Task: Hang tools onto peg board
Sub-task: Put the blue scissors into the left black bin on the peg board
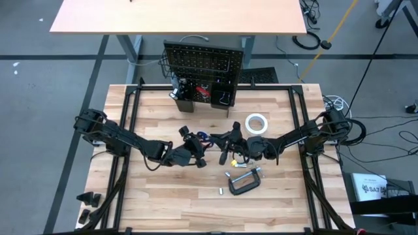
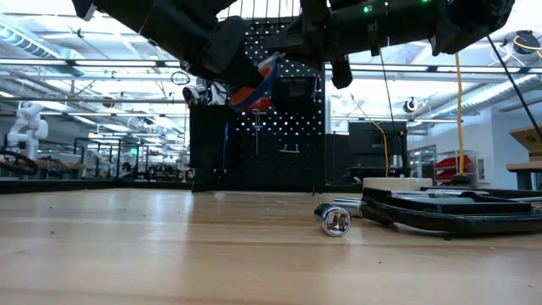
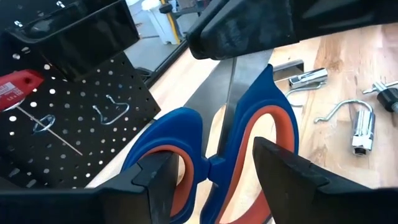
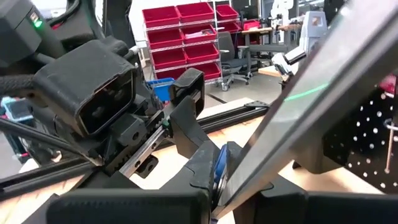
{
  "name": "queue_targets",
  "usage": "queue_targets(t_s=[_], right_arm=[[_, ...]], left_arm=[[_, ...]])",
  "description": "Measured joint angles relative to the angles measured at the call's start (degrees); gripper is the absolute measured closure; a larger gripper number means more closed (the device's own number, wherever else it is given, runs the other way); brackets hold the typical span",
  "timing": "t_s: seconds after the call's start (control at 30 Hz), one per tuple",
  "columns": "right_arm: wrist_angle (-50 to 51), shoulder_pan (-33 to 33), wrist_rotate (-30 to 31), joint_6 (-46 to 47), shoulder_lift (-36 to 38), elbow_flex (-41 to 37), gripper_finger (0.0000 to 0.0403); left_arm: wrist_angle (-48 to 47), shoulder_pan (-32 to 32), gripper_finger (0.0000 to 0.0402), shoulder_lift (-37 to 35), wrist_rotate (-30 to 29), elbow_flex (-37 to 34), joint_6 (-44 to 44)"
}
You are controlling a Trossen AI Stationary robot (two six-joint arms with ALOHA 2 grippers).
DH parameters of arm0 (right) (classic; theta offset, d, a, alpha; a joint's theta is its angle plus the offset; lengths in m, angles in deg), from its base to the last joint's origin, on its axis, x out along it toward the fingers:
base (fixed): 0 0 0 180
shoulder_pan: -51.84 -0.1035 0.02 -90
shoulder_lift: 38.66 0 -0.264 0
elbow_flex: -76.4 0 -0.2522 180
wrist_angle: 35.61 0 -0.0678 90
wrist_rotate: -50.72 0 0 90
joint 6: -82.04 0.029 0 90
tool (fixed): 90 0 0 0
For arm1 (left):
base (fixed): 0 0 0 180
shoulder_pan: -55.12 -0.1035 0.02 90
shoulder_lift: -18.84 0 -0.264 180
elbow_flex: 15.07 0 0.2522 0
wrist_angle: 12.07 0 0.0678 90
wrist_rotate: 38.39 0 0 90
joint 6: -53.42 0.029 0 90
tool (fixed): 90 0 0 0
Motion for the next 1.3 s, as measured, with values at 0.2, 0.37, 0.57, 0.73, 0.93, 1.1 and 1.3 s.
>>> queue_targets(t_s=[0.2, 0.37, 0.57, 0.73, 0.93, 1.1, 1.3], right_arm=[[-0.39, 0.04, 1.27, 5.84, 0.00, 0.00, 0.0385], [-0.39, 0.11, 1.65, 7.54, 0.00, 0.00, 0.0385], [0.01, 0.29, 2.78, 7.57, 0.00, 0.02, 0.0366], [-1.71, 0.59, -0.47, 10.10, 0.58, 0.86, 0.0304], [-3.03, 0.74, -2.84, 7.06, 0.30, 0.57, 0.0252], [-2.61, 0.61, -2.96, 2.69, 0.34, 0.56, 0.0227], [3.32, 0.61, -2.08, -2.40, 5.19, 0.45, 0.0219]], left_arm=[[0.24, -0.63, 0.0196, 0.04, -1.57, 0.07, -0.25], [0.48, -0.87, 0.0196, 0.09, -2.04, 0.07, -0.19], [0.59, -0.87, 0.0196, 0.11, -2.10, 0.07, 1.09], [-0.45, -1.05, 0.0196, 0.48, -2.10, -0.25, 1.34], [-0.62, -0.93, 0.0196, 0.35, -2.38, -0.24, 1.56], [-0.48, -0.81, 0.0196, 0.35, -2.84, -0.22, 3.71], [-0.45, 0.79, 0.0215, 0.26, -3.16, -0.17, 8.10]])
